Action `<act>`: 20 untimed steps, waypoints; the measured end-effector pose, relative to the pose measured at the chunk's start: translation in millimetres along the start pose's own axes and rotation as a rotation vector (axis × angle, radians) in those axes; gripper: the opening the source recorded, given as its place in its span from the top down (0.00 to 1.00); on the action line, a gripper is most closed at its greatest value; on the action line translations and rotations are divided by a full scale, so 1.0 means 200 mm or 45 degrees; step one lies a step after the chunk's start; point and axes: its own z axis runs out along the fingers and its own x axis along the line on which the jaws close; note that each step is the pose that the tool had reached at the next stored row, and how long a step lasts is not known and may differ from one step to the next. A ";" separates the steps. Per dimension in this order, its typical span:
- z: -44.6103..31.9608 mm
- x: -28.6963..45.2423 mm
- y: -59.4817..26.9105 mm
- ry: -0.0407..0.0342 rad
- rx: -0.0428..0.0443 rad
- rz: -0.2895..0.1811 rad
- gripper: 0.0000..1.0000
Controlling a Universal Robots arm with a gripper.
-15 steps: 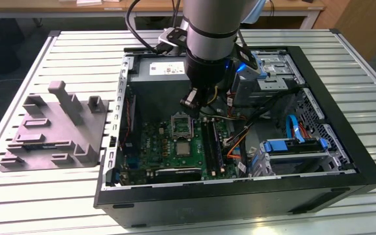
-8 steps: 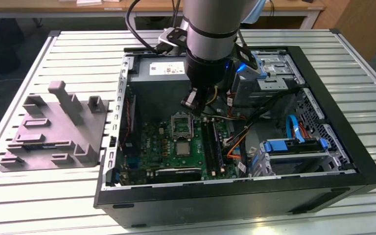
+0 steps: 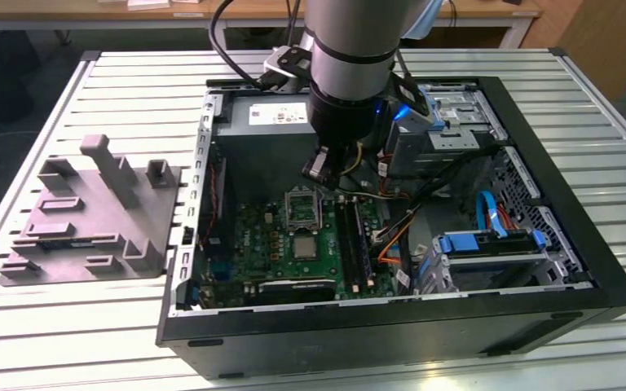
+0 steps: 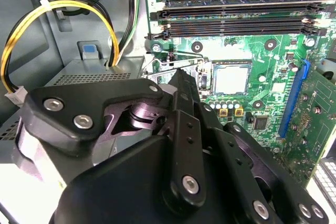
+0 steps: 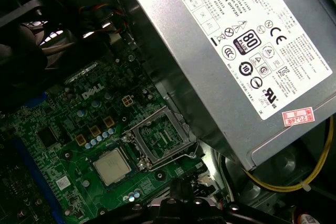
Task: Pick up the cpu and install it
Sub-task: 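Close the cpu cover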
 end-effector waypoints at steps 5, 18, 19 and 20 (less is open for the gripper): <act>0.000 0.000 0.000 -0.0001 0.000 0.000 0.89; 0.025 -0.001 -0.009 -0.0564 -0.038 -0.002 0.89; 0.031 -0.004 -0.014 -0.0563 -0.038 -0.002 0.89; 0.037 -0.006 -0.018 -0.0563 -0.039 -0.002 0.89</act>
